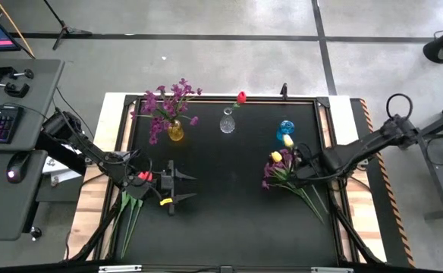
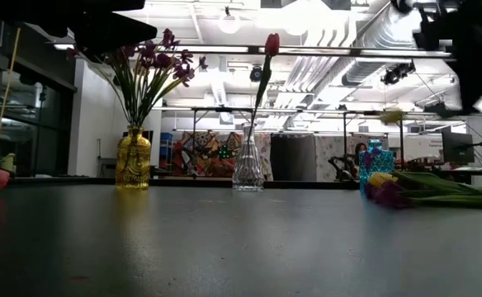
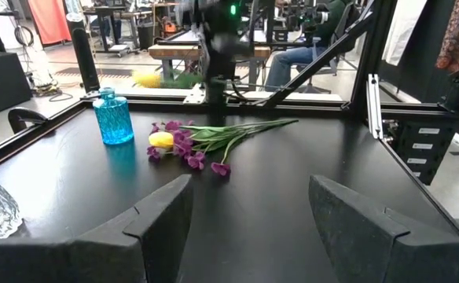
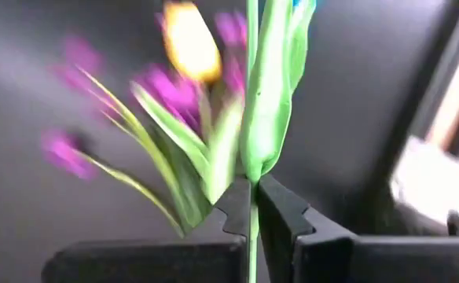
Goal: Sort flowers into vase by color
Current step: Put the right yellow flower into the blue flower vase
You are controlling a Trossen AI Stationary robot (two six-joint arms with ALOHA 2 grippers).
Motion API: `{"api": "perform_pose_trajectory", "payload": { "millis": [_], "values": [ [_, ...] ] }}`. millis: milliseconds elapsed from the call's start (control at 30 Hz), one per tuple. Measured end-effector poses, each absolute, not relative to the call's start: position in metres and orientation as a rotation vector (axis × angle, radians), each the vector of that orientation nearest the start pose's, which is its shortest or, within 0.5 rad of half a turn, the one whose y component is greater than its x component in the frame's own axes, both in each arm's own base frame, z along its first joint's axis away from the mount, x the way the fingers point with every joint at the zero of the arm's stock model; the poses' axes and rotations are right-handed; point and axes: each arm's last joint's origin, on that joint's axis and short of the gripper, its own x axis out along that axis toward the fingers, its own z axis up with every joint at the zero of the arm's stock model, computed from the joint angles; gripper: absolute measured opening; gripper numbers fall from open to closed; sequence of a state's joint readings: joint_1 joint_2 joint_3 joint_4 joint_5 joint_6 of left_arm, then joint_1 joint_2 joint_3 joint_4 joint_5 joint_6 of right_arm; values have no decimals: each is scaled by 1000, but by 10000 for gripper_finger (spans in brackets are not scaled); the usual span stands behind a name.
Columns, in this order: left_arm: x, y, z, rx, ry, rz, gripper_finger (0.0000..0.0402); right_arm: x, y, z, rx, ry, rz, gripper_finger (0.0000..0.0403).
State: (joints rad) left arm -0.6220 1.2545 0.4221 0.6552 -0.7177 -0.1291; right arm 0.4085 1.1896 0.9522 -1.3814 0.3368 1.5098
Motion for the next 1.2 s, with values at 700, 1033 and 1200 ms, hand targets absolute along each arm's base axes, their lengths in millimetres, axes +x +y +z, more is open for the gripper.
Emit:
{"api": "perform_pose_trajectory", "payload": {
  "millis": [700, 1033, 1200],
  "values": [
    [202, -121, 197, -13, 137, 106, 241, 184, -1, 324, -40, 80, -1411, 0],
    [204, -119, 197, -15, 136, 117, 241, 188, -11, 325, -73, 274, -1411, 0],
    [205, -117, 197, -18, 136, 126, 241, 214, -3, 333, -114, 412, -1215, 0]
  ]
}}
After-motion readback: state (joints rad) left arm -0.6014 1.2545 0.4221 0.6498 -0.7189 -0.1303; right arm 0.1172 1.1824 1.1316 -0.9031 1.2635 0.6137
